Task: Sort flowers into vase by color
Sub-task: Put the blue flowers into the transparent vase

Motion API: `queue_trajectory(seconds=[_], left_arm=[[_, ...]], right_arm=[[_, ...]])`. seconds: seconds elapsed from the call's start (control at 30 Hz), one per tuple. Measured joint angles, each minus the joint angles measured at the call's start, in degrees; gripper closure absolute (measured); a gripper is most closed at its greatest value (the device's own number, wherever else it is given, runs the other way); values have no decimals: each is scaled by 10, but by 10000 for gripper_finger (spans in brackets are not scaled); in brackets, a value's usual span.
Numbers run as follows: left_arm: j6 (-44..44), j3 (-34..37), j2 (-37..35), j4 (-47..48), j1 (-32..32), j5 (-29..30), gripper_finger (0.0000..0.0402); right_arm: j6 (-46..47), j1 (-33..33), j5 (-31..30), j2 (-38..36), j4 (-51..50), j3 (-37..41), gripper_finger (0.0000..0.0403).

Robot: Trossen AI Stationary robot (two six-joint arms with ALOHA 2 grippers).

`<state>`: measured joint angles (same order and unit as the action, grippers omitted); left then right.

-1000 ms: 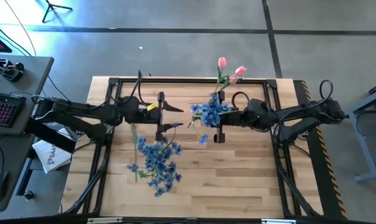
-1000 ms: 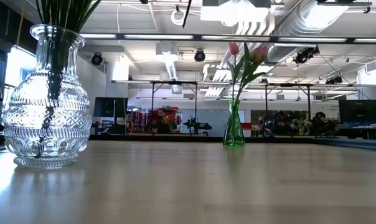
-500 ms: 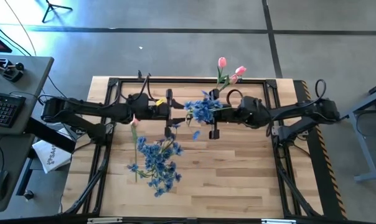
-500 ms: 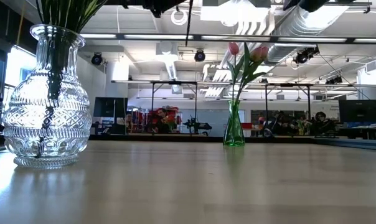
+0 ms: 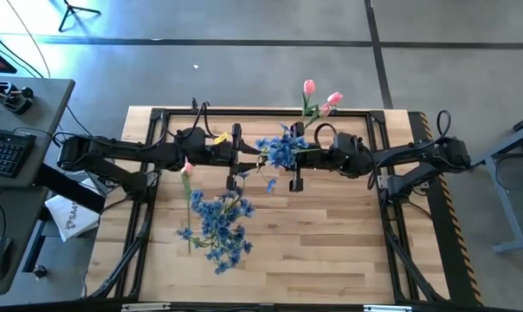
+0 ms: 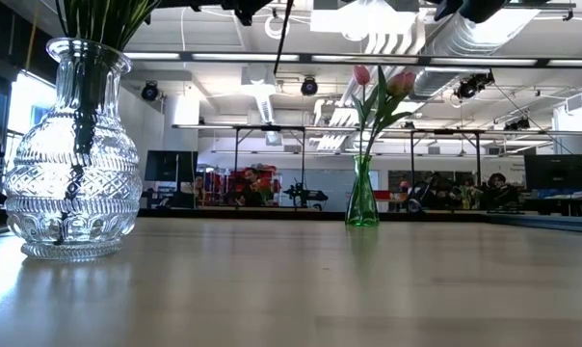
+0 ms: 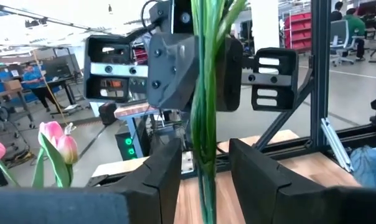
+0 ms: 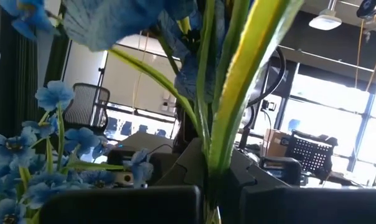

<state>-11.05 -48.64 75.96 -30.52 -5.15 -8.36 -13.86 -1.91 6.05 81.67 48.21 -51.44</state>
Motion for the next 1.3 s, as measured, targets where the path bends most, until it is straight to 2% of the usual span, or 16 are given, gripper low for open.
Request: queue_trajectory(seconds=[0.27, 0.43, 0.53, 0.63, 0.8, 1.0, 1.17, 1.3], left_arm=[[-11, -21, 46, 8, 0, -4, 288], [-15, -44, 56, 23, 1, -10, 331], [-16, -52, 46, 67, 1, -15, 369], [-25, -54, 25, 113, 6, -7, 395], [-27, -55, -30, 210, 39, 78, 399], [-26, -49, -128, 309, 106, 203, 401], [-12, 17, -252, 272, 183, 299, 401], [2, 114, -356, 198, 245, 363, 401]], right_arm=[[-1, 0, 5, 0, -5, 0, 398], [7, 0, 5, 0, -32, 0, 395], [23, 0, 6, 0, -49, 0, 371], [47, 1, 6, 0, -71, 0, 326], [46, 0, 6, -35, -148, 1, 254], [76, 10, 5, -79, -227, 1, 230], [77, 50, 4, -84, -220, 37, 240], [89, 88, -50, -85, -141, 105, 255]])
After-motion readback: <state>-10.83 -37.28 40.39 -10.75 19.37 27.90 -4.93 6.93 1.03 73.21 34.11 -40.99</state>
